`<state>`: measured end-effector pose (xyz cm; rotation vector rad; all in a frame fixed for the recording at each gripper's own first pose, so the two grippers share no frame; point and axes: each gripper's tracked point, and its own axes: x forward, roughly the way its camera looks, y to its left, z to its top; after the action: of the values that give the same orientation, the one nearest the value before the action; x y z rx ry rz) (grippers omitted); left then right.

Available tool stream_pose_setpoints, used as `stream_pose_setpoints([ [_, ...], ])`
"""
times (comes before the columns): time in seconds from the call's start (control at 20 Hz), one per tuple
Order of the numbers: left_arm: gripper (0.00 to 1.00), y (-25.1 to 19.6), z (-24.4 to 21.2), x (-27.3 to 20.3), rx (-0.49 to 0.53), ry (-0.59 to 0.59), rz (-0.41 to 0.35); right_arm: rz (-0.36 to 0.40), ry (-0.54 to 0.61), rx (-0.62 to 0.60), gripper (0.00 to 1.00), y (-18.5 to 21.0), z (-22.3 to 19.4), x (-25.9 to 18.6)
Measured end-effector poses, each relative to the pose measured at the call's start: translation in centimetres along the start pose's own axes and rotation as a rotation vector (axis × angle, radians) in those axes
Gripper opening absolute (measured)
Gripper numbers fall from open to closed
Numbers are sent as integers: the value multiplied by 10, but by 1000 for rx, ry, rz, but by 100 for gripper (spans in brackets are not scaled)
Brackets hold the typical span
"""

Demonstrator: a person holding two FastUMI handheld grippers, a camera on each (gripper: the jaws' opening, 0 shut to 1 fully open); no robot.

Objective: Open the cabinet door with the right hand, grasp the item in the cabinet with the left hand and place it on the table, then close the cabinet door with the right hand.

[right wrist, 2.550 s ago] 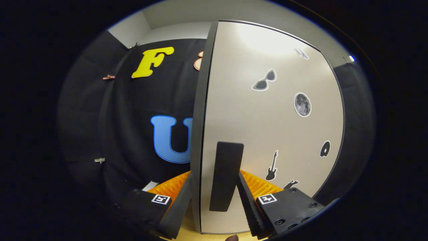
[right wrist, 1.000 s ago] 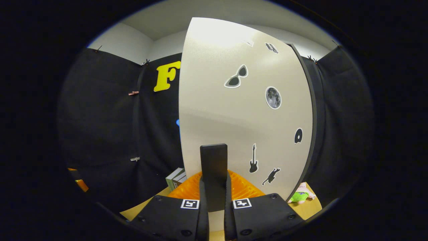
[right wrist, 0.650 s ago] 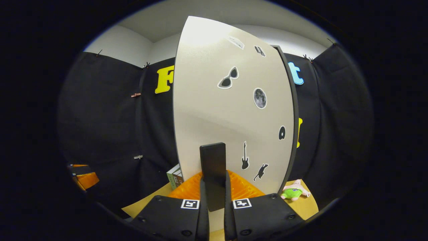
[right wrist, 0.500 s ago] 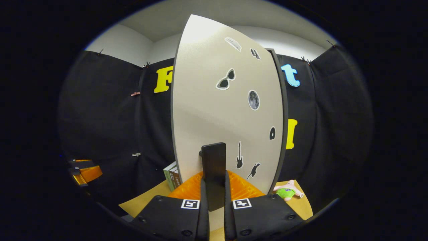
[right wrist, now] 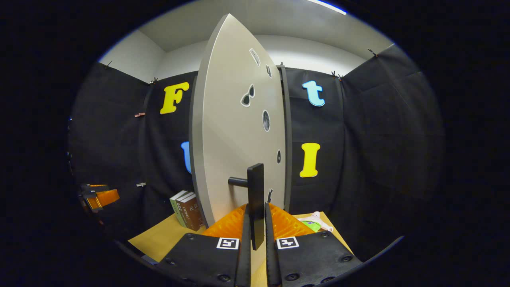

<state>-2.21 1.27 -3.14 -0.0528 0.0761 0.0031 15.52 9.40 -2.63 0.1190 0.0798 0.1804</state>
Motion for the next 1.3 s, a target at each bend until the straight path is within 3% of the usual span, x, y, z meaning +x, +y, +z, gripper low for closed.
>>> stream_pose_setpoints([
  [0.05, 94, -3, 1, 2, 2, 0, -6, -14, 7, -4, 15, -6, -2, -2],
  [0.1, 94, -5, 1, 3, 5, 2, -10, -27, 8, -5, 19, -11, -2, -3],
  [0.25, 94, -10, 4, 10, 11, 4, -9, -78, -3, 7, 19, -25, 1, -4],
  [0.5, 95, -29, 7, 23, 0, 9, 0, -153, -7, -2, 14, -53, 2, -10],
  [0.75, 95, -56, 12, 42, -1, 22, -22, -85, -25, -9, 15, -50, 7, -12],
  [0.8, 95, -62, 14, 46, 2, 23, -29, -85, -33, -5, 6, -54, 10, -15],
  [0.85, 94, -69, 15, 51, 4, 28, -40, -98, -45, -4, 14, -60, 13, -17],
  [0.95, 95, -83, 22, 56, -1, 31, -66, -143, -66, -16, 14, -85, 16, -26],
  [1.05, 95, -96, 24, 64, -9, 30, -88, -207, -74, -46, 23, -128, 10, -31],
  [1.25, 94, -115, 21, 84, 21, 46, -109, -326, -51, -69, 100, -177, -17, -24],
  [1.3, 94, -120, 21, 90, 23, 51, -115, -337, -51, -74, 96, -181, -19, -22],
])
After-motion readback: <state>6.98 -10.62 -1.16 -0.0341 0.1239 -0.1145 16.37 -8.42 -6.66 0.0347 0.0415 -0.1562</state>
